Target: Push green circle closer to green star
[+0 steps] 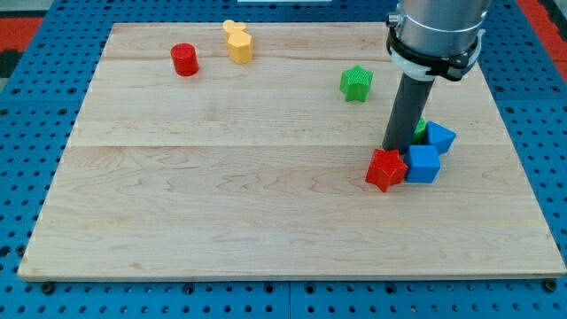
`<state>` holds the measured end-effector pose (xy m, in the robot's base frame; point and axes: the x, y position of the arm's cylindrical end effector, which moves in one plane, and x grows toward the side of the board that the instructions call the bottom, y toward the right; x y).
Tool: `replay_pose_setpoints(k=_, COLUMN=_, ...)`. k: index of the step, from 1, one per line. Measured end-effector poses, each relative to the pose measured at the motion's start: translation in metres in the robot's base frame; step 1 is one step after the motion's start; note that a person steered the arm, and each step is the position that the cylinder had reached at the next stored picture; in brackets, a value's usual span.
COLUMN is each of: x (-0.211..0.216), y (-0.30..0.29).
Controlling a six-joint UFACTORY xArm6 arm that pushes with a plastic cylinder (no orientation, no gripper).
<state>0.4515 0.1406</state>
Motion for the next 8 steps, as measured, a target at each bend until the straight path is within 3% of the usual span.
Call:
replay_pose_setpoints(k=2, x=-0.008, y=0.038)
replay_pose_setpoints(k=8, x=-0.115, y=0.070)
